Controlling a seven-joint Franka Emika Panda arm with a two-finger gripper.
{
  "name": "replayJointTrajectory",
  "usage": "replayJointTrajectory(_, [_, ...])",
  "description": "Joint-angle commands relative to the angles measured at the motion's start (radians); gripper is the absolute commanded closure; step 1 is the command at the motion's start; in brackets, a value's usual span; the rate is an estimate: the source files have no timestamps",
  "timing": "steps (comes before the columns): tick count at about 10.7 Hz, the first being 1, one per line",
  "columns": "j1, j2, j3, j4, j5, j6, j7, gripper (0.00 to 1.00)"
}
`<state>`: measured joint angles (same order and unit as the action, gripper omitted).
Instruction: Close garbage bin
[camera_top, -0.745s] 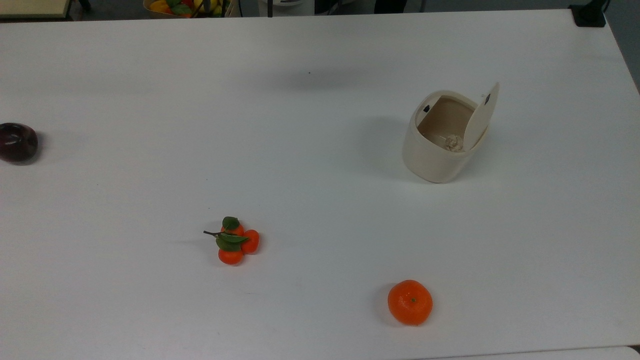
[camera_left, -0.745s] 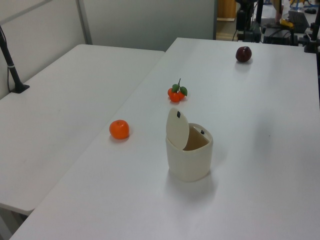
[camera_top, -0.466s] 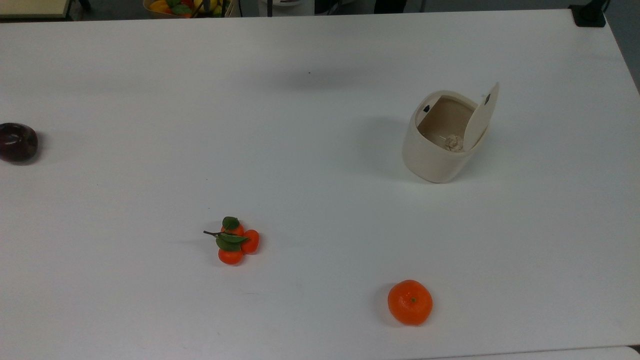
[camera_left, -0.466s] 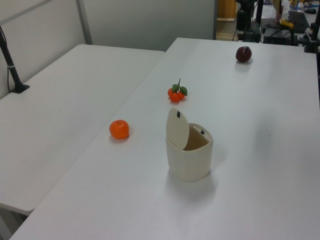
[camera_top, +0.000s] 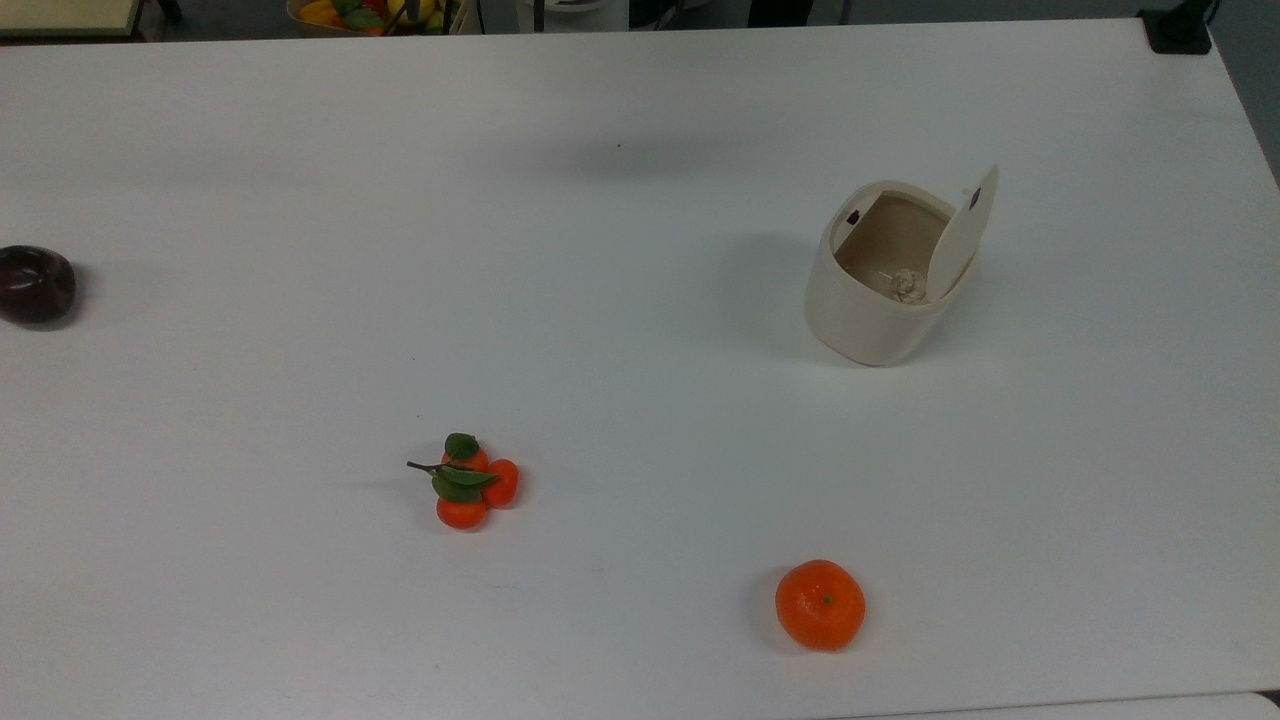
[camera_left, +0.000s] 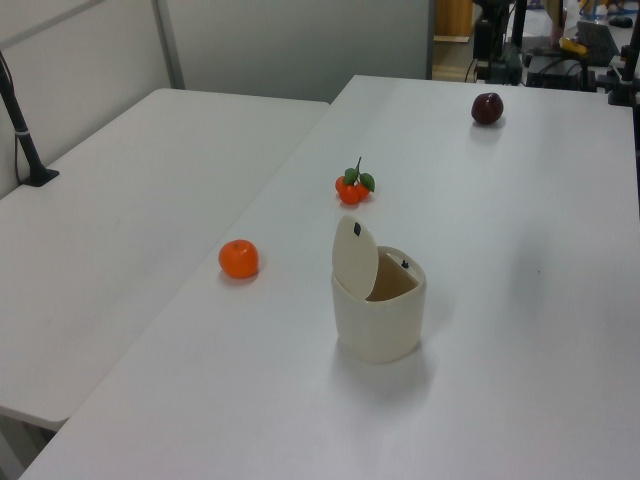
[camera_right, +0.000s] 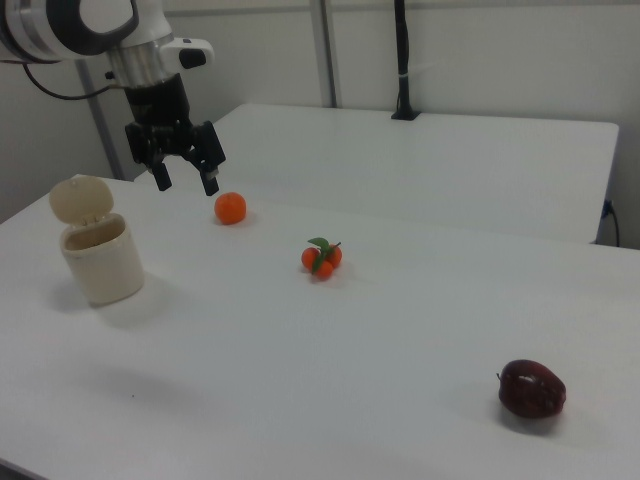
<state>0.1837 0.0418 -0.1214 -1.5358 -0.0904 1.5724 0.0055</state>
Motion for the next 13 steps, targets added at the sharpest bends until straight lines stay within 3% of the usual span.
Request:
replayJointTrajectory(1, [-0.013, -0.025, 0.003, -0.020, 0.006, -0.023, 0.005, 0.25])
replayJointTrajectory(2, [-0.021, -0.025, 0.003, -0.018, 0.023, -0.022, -0.001, 0.62])
replayJointTrajectory(3, [-0.021, -0.025, 0.003, -0.018, 0.032, -0.019, -0.002, 0.91])
replayJointTrajectory(4, [-0.021, -0.025, 0.003, -0.018, 0.032, -0.017, -0.004, 1.00])
replayJointTrajectory(10, [0.000, 0.007, 0.019, -0.014, 0.064, 0.041, -0.007, 1.00])
replayJointTrajectory(13, [0.123, 0.026, 0.023, -0.014, 0.095, 0.216, 0.004, 1.00])
